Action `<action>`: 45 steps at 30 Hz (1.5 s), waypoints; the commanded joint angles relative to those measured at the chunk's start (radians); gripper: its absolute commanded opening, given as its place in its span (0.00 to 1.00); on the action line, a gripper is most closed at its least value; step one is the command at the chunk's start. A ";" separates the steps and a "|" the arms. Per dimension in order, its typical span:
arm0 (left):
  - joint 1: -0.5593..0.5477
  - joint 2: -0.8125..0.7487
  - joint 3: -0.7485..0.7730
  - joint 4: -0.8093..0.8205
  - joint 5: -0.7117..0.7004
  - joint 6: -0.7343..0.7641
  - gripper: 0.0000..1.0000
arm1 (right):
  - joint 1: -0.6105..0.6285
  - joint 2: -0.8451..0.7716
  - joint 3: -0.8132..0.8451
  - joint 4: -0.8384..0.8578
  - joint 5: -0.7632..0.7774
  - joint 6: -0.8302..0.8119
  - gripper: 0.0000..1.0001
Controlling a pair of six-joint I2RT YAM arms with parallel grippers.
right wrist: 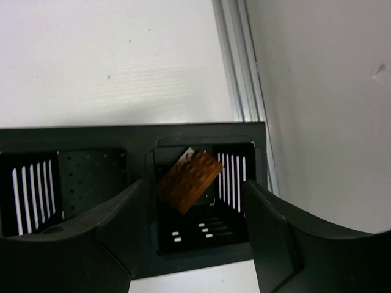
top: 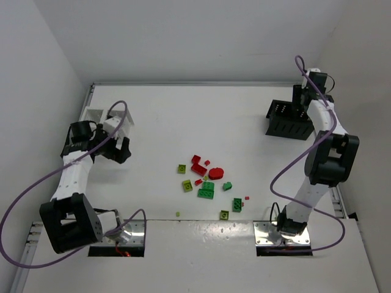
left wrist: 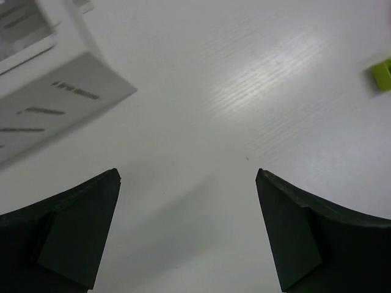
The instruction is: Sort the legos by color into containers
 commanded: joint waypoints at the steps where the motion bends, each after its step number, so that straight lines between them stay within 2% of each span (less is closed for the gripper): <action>1: -0.111 -0.023 0.068 -0.119 0.070 0.157 1.00 | 0.011 -0.144 -0.034 -0.035 -0.120 -0.037 0.63; 4: -0.285 -0.032 0.069 -0.129 0.032 0.157 0.98 | 0.022 -0.247 -0.128 -0.124 -0.301 -0.071 0.64; 7: -0.463 0.017 0.088 -0.129 -0.013 0.130 0.93 | 0.033 -0.317 -0.197 -0.237 -0.387 -0.071 0.64; 10: -0.607 0.060 0.098 -0.117 -0.054 0.119 0.89 | 0.033 -0.399 -0.312 -0.250 -0.429 -0.071 0.64; 13: -0.727 0.092 0.088 -0.083 -0.096 0.097 0.86 | 0.042 -0.456 -0.388 -0.250 -0.460 -0.071 0.64; 17: -0.851 0.113 0.079 -0.054 -0.108 0.097 0.85 | 0.042 -0.456 -0.428 -0.259 -0.513 -0.062 0.64; 21: -0.926 0.123 0.079 -0.043 -0.085 0.097 0.82 | 0.042 -0.456 -0.446 -0.259 -0.513 -0.053 0.64; 26: -1.131 0.042 0.023 0.040 -0.126 0.097 0.80 | 0.042 -0.456 -0.455 -0.239 -0.524 -0.021 0.64; 29: -1.195 0.041 0.001 0.066 -0.140 0.085 0.78 | 0.042 -0.447 -0.455 -0.230 -0.533 0.002 0.64; 36: -1.285 0.170 0.088 0.163 -0.109 0.056 0.64 | 0.042 -0.426 -0.464 -0.219 -0.578 0.033 0.64; 45: -1.373 0.368 0.174 0.203 -0.122 0.065 0.62 | 0.042 -0.426 -0.464 -0.217 -0.569 0.033 0.64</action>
